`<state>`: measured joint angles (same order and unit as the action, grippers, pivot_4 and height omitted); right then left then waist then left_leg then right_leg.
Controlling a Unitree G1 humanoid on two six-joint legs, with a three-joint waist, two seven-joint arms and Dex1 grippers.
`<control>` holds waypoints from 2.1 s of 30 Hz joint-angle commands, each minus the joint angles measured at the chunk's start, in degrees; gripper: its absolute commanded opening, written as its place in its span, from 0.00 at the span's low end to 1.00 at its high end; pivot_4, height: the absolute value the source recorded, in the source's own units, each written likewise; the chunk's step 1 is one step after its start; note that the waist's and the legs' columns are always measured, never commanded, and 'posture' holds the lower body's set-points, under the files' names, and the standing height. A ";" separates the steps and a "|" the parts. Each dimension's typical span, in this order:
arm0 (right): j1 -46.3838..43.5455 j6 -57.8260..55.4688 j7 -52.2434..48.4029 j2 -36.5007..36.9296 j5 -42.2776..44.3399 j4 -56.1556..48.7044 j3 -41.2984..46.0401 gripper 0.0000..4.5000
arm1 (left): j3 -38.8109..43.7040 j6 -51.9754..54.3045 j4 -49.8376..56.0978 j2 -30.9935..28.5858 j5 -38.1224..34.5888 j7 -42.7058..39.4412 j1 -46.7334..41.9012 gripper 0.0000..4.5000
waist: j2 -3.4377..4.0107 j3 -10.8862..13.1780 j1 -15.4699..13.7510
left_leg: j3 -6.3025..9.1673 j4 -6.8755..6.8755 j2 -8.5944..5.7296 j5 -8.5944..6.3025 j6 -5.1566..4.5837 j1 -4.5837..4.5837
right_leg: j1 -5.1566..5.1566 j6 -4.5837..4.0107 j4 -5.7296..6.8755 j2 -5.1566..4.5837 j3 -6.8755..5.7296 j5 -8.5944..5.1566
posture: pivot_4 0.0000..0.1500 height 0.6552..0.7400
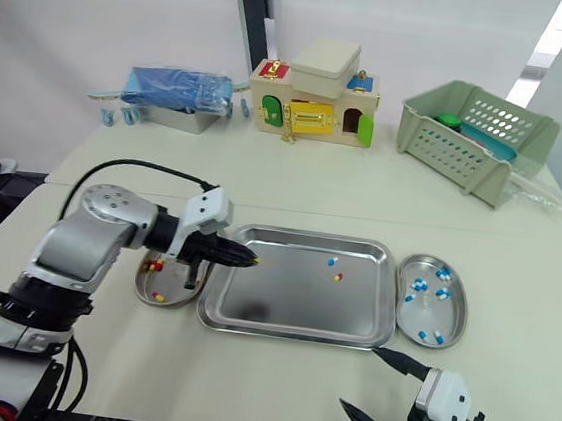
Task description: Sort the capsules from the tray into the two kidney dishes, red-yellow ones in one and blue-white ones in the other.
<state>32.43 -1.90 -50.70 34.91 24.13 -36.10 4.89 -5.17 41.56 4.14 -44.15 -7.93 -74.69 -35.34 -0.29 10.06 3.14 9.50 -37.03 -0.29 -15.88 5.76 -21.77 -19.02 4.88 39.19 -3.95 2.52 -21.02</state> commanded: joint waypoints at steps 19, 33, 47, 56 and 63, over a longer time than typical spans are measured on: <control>-0.34 -0.07 0.43 -0.29 0.15 -1.03 -1.73 1.00 | 6.37 0.64 -7.00 -8.74 -3.87 11.39 7.84 0.00 | -0.02 -0.01 0.09 | -0.02 0.02 0.01 0.00 -0.01 0.00 | -0.04 0.00 0.04 0.00 0.02 0.00 | 1.00 1.00; 0.00 -0.07 1.11 -0.23 0.16 -1.20 -1.62 1.00 | 6.13 1.13 -6.27 -10.18 -5.45 11.42 8.23 0.67 | -0.02 -0.01 0.12 | -0.02 0.02 0.01 -0.01 -0.01 0.01 | -0.05 0.00 0.09 0.00 0.02 0.00 | 1.00 1.00; 0.19 -0.47 1.02 0.14 0.64 -1.47 -1.06 1.00 | 7.05 0.69 -5.33 -11.23 -6.89 11.74 9.40 0.99 | -0.02 -0.01 0.12 | -0.02 0.02 0.01 -0.01 -0.01 0.02 | -0.06 0.00 0.10 0.00 0.03 0.00 | 1.00 1.00; 2.03 -2.22 3.75 -1.07 3.11 -2.93 1.34 1.00 | 12.74 0.17 1.82 -4.63 -16.47 12.89 8.29 0.99 | -0.03 -0.02 -0.01 | -0.03 0.00 0.01 0.00 -0.01 0.00 | -0.05 0.00 0.09 -0.01 0.03 0.00 | 1.00 1.00; 5.82 -4.59 9.19 -3.87 4.77 -6.45 5.16 1.00 | 8.39 0.08 11.27 5.17 -20.04 17.90 10.36 0.99 | -0.05 -0.04 -0.21 | -0.04 0.00 0.01 0.00 0.00 0.00 | -0.03 0.00 0.08 -0.03 0.03 0.00 | 1.00 1.00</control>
<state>37.29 -6.63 -42.42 31.35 28.27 -39.65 9.21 3.52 42.06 12.87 -39.16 -27.00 -57.80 -25.06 -0.34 10.02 2.93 9.45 -37.03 -0.28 -15.88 5.76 -21.78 -19.06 4.87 39.27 -3.98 2.57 -21.02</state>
